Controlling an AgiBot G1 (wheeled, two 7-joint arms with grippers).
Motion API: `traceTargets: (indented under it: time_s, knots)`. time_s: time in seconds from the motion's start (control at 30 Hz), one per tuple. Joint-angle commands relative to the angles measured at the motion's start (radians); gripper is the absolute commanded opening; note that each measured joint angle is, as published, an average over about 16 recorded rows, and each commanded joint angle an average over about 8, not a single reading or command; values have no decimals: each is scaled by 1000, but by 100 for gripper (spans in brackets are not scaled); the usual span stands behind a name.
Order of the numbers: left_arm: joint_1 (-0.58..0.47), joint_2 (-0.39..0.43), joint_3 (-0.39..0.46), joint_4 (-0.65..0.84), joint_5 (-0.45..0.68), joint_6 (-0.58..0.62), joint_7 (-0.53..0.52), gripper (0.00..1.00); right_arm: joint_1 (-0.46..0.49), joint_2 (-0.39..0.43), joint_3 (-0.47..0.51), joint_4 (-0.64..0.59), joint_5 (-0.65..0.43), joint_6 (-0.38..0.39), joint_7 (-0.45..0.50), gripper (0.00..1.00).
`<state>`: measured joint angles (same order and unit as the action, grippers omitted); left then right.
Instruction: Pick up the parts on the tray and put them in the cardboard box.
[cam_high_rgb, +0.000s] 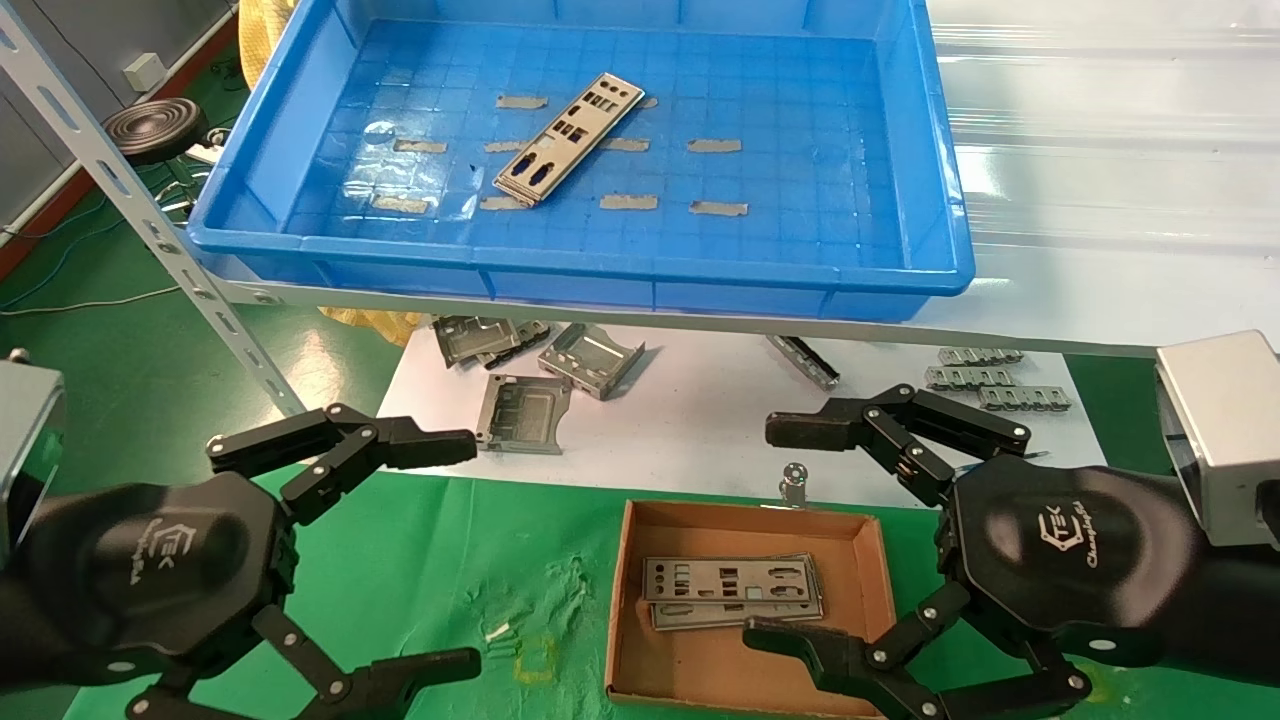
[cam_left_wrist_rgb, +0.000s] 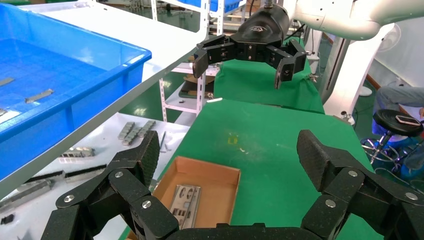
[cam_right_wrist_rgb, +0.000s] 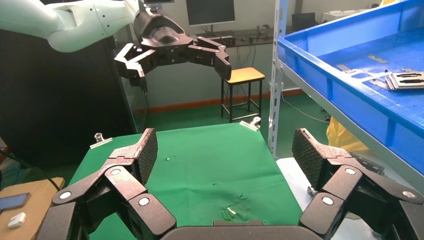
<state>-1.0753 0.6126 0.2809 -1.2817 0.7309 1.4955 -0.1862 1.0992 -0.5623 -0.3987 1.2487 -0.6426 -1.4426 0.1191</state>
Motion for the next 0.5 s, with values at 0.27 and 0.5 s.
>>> traceTargets:
  time_s: [0.27, 0.5]
  knots:
    - [0, 0, 0, 0, 0, 0, 0, 100, 0, 0, 0, 0, 0, 0, 0, 100]
    - [0, 0, 0, 0, 0, 0, 0, 100, 0, 0, 0, 0, 0, 0, 0, 100]
